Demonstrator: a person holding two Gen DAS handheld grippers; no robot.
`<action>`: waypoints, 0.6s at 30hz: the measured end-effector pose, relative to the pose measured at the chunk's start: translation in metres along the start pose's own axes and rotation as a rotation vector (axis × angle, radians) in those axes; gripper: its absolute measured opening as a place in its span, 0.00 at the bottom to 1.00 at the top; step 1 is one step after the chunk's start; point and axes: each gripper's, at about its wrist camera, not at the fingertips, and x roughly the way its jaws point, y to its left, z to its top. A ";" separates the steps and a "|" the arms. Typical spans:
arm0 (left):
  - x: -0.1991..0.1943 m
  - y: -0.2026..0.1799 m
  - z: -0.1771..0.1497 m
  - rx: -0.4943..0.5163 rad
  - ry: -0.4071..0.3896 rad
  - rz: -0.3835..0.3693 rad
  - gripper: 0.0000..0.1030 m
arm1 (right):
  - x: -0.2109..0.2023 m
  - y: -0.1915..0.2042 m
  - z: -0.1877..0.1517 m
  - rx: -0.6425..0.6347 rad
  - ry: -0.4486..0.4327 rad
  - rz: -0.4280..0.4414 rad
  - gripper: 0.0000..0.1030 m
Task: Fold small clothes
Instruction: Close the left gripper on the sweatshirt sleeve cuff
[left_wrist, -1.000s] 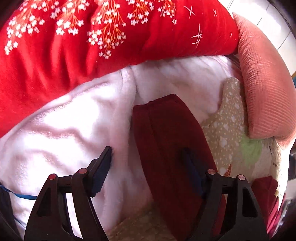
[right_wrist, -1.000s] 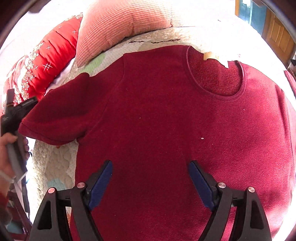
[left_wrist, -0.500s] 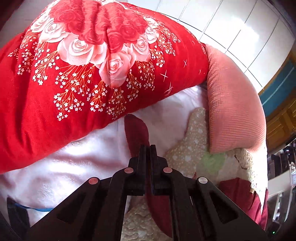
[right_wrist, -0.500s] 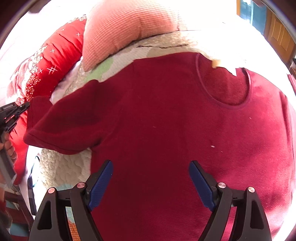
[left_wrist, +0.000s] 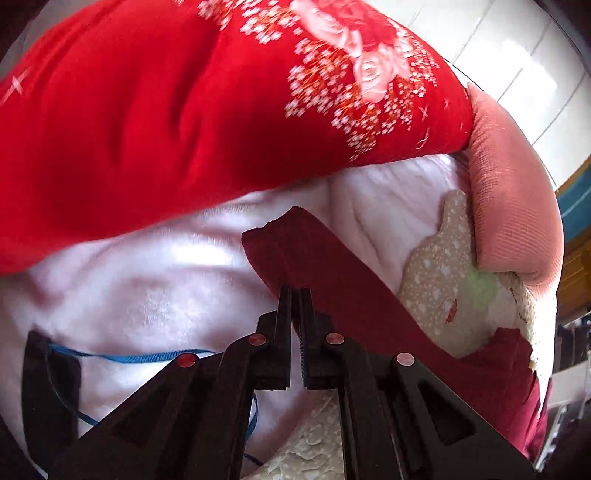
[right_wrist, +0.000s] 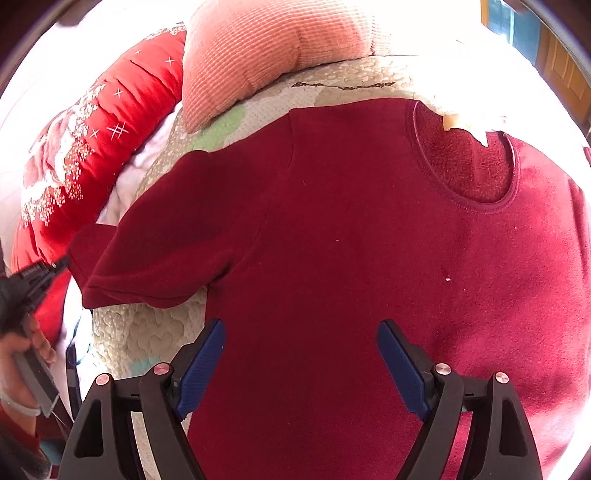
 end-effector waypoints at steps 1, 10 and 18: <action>0.005 0.006 -0.003 -0.034 0.020 -0.013 0.03 | 0.000 -0.001 0.000 0.000 0.003 -0.002 0.80; 0.036 0.020 -0.013 -0.235 0.092 -0.097 0.57 | 0.006 -0.006 -0.002 0.032 0.025 -0.001 0.80; 0.040 0.000 -0.009 -0.201 0.078 -0.139 0.06 | 0.009 -0.002 -0.005 0.006 0.030 -0.005 0.80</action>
